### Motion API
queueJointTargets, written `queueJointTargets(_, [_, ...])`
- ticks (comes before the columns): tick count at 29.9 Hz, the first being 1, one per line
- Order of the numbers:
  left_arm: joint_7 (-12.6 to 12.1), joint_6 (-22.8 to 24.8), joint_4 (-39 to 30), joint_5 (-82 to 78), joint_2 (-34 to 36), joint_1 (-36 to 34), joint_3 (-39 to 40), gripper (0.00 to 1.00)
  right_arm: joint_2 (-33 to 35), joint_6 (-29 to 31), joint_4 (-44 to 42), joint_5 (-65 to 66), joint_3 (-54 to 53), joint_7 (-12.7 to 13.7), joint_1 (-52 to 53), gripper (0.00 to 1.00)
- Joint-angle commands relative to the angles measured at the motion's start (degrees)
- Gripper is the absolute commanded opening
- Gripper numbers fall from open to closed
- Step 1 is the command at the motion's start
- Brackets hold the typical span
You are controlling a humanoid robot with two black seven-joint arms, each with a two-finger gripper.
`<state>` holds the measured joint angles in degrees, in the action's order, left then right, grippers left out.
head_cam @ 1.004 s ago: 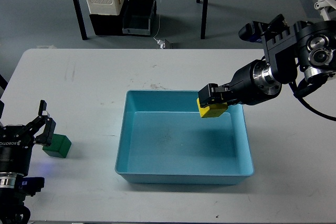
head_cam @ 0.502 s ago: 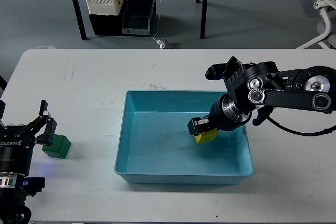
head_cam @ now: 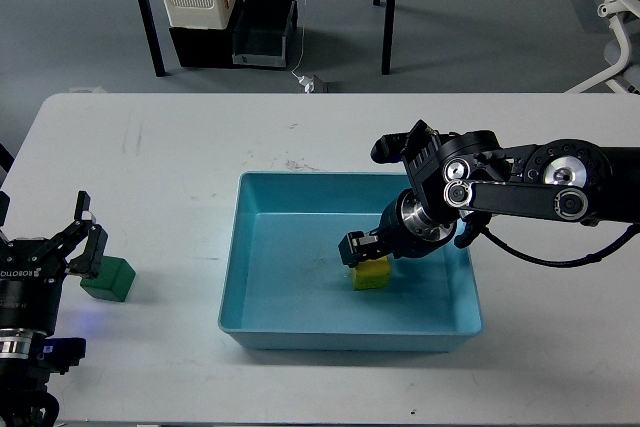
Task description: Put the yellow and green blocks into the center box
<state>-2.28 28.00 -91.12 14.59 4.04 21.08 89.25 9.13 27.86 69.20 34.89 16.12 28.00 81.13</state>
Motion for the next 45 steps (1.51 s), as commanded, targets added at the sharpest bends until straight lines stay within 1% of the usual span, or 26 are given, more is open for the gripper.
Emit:
queueJointTargets(1, [0.0,0.0,-0.03,0.0,0.0,-0.08,-0.04,1.0,0.54,0.0,-0.03,-0.17,-0.56,0.0,-0.01,0.99])
queueJointTargets(4, [0.0,0.0,-0.03,0.0,0.0,-0.08,-0.04,1.0,0.89,-0.08,-0.12,-0.44,-2.49,0.0,0.25,0.99])
queueJointTargets(8, [-0.09,0.0,-0.03,0.0,0.0,-0.08,-0.04,1.0,2.99,-0.08,-0.73,-3.5,-8.55,0.0,1.04,0.99])
queueJointTargets(11, [-0.09,0.0,-0.03,0.0,0.0,-0.08,-0.04,1.0,5.63,0.0,-1.88,-9.3,-12.33,-0.14,3.06,0.99])
queueJointTargets(15, [-0.09,0.0,-0.03,0.0,0.09,-0.08,-0.04,1.0,10.55,0.0,-5.29,-18.17,-21.18,-0.67,3.68,0.99])
queueJointTargets(17, [-0.09,0.0,-0.03,0.0,0.09,-0.08,-0.04,1.0,12.31,0.14,-8.8,-23.88,-25.68,-1.63,3.51,0.99])
queueJointTargets(19, [-0.09,0.0,-0.03,0.0,0.09,-0.08,-0.04,1.0,13.8,0.14,-12.76,-29.85,-29.37,-3.39,3.33,1.0])
queueJointTargets(23, [-0.09,0.0,-0.03,0.0,0.09,0.01,-0.13,1.0,14.43,0.14,-20.49,-40.06,-36.4,-8.13,1.84,1.0])
queueJointTargets(25, [0.0,0.0,-0.03,0.0,0.09,0.01,-0.13,1.0,14.16,0.14,-23.75,-41.57,-39.48,-9.02,0.35,1.0])
queueJointTargets(27, [-0.09,0.0,-0.03,0.0,0.09,0.1,-0.04,1.0,14.07,0.14,-24.82,-41.66,-40.9,-9.02,-0.88,1.0])
queueJointTargets(35, [0.0,0.0,-0.03,0.0,0.09,0.1,0.49,1.0,14.86,0.14,-22.01,-40.43,-40.64,-8.67,-3.17,1.0])
queueJointTargets(40, [0.0,0.0,-0.03,0.44,0.18,0.27,0.49,1.0,17.24,0.14,-22.09,-40.43,-41.78,-9.11,-4.84,1.0])
queueJointTargets(43, [0.0,0.0,-0.03,0.62,0.35,0.01,0.4,1.0,17.24,0.14,-22.27,-40.6,-45.37,-9.19,-6.07,1.0])
queueJointTargets(45, [-0.09,0.0,-0.11,0.7,0.35,-0.34,0.49,1.0,16.28,0.14,-22.27,-40.95,-51.85,-9.28,-10.88,1.0])
